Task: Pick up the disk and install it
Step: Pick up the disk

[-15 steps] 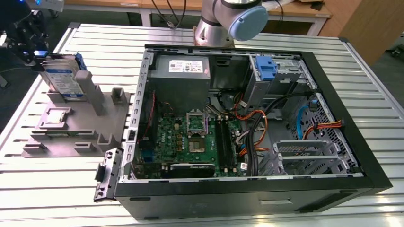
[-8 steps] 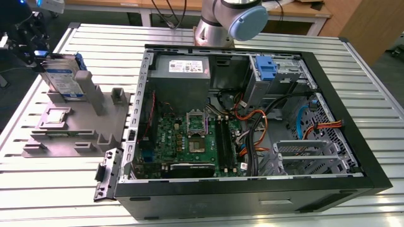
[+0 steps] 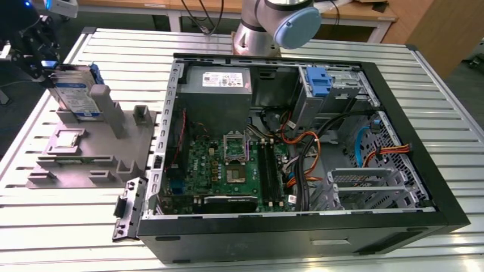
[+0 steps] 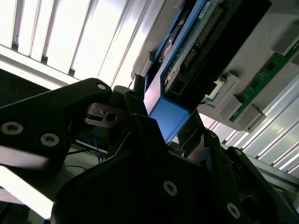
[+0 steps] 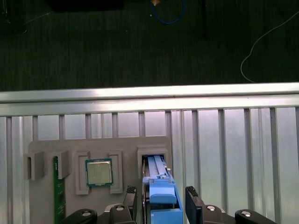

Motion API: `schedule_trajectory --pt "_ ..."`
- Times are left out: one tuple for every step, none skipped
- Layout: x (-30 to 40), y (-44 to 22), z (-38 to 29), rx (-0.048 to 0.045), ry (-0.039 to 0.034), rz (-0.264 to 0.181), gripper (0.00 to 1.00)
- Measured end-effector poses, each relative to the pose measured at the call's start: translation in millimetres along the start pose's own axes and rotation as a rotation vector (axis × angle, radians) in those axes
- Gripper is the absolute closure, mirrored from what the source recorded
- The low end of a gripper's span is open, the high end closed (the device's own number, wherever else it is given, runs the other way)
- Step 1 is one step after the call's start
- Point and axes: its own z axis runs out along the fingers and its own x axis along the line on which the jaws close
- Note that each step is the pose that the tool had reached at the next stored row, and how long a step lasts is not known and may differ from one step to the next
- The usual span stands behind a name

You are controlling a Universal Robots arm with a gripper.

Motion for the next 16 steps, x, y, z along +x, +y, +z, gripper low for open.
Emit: schedule_trajectory --pt "0.0 0.0 0.2 0.0000 0.0000 0.000 0.47" --pt "0.0 0.0 0.2 0.0000 0.0000 0.000 0.47" --pt "0.0 0.0 0.2 0.0000 0.0000 0.000 0.47" --pt "0.0 0.0 0.2 0.0000 0.0000 0.000 0.47" --pt "0.0 0.0 0.3 0.0000 0.0000 0.000 0.47" --pt "0.0 0.0 0.3 0.0000 0.0000 0.000 0.47" --pt "0.0 0.0 0.3 0.0001 0.0000 0.000 0.47" --pt "0.0 0.0 0.3 0.0000 0.0000 0.000 0.47" --pt "0.0 0.0 0.3 0.0001 0.0000 0.000 0.47" --pt "0.0 0.0 0.3 0.0000 0.0000 0.000 0.47" --pt "0.0 0.0 0.3 0.0001 0.0000 0.000 0.48" --pt "0.0 0.0 0.3 0.0000 0.0000 0.000 0.48" --pt "0.0 0.0 0.3 0.0000 0.0000 0.000 0.55" --pt "0.0 0.0 0.3 0.0000 0.0001 0.000 0.55" --pt "0.0 0.0 0.4 0.0001 0.0004 0.000 0.55" --pt "0.0 0.0 0.4 0.0002 0.0011 0.000 0.55"
